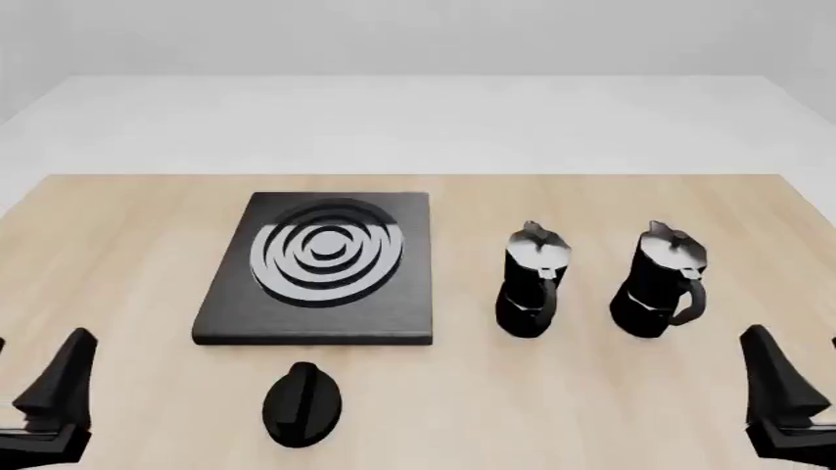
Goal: Put both moka pots on the stove.
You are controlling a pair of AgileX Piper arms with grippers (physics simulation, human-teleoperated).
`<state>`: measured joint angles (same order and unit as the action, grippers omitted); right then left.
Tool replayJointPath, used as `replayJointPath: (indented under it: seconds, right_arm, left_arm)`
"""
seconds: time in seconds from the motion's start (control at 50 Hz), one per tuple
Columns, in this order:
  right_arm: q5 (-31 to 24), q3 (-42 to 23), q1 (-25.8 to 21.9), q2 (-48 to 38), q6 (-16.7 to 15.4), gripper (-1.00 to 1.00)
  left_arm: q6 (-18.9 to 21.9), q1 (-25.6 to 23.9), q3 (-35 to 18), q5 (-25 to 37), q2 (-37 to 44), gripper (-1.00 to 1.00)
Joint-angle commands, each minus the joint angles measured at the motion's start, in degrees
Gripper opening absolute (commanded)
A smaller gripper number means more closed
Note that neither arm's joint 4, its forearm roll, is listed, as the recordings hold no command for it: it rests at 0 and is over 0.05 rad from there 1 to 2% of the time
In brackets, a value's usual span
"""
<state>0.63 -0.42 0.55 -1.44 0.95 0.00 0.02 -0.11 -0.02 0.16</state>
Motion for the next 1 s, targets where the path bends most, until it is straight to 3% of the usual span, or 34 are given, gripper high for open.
replayJointPath:
  seconds: [0.02, 0.06, 0.08, 0.1, 0.18, 0.24, 0.3, 0.32, 0.42, 0.46, 0.54, 0.58, 0.66, 0.74, 0.96, 1.0]
  right_arm:
    - [-3.08, -4.19, -1.03, -1.33, 0.14, 1.0]
    - [-1.24, -5.45, -1.4, -8.14, 0.52, 1.0]
    - [-0.67, -6.26, -0.58, -11.27, -2.01, 1.0]
    - [-0.68, -6.81, -0.18, -12.28, -2.02, 1.0]
    - [-5.77, -10.26, -0.99, -8.99, -2.74, 1.0]
    - [-9.77, -15.73, 1.03, -11.33, -7.12, 1.0]
    - [-10.57, -17.78, 2.53, -12.83, -6.55, 1.0]
    - [-11.36, -19.4, 1.02, -13.67, -6.76, 1.0]
    - [-12.34, -24.62, -5.91, -22.31, -1.39, 1.0]
    - [-12.21, -25.14, -6.82, -23.1, -1.48, 1.0]
    - [-10.04, -25.62, -11.91, -27.96, 1.81, 1.0]
    - [-9.9, -25.43, -11.45, -28.38, 2.19, 1.0]
    - [-8.55, -24.81, -15.03, -29.89, 1.1, 1.0]
    - [-8.34, -25.17, -16.72, -31.01, 2.68, 1.0]
    - [-4.52, -24.28, -20.74, -36.01, 3.14, 1.0]
    - [-2.67, -23.67, -21.96, -38.59, 5.01, 1.0]
  left_arm:
    - [0.0, -0.01, -0.31, 0.17, 0.17, 1.0]
    - [-0.01, -0.01, -0.27, 0.04, 0.27, 1.0]
    - [0.0, -0.01, -0.2, -0.04, 0.28, 1.0]
    - [0.0, -0.01, -0.31, 0.1, 0.24, 1.0]
    - [-0.01, -0.01, -0.2, 0.01, 0.23, 1.0]
    - [0.0, -0.01, -0.3, 0.01, 0.33, 1.0]
    - [0.0, -0.01, -0.26, -0.07, 0.37, 1.0]
    - [0.0, -0.01, -0.23, -0.08, 0.34, 1.0]
    - [0.0, -0.01, -0.22, -0.06, 0.33, 1.0]
    - [0.0, -0.01, -0.31, 0.02, 0.33, 1.0]
    - [0.0, -0.01, -0.31, 0.03, 0.32, 1.0]
    - [0.0, -0.01, -0.31, 0.03, 0.32, 1.0]
    - [0.0, -0.01, -0.17, -0.11, 0.33, 1.0]
    - [0.0, -0.01, -0.3, -0.01, 0.36, 1.0]
    - [0.0, -0.01, -0.31, -0.11, 0.47, 1.0]
    - [0.01, -0.01, -0.25, -0.09, 0.4, 1.0]
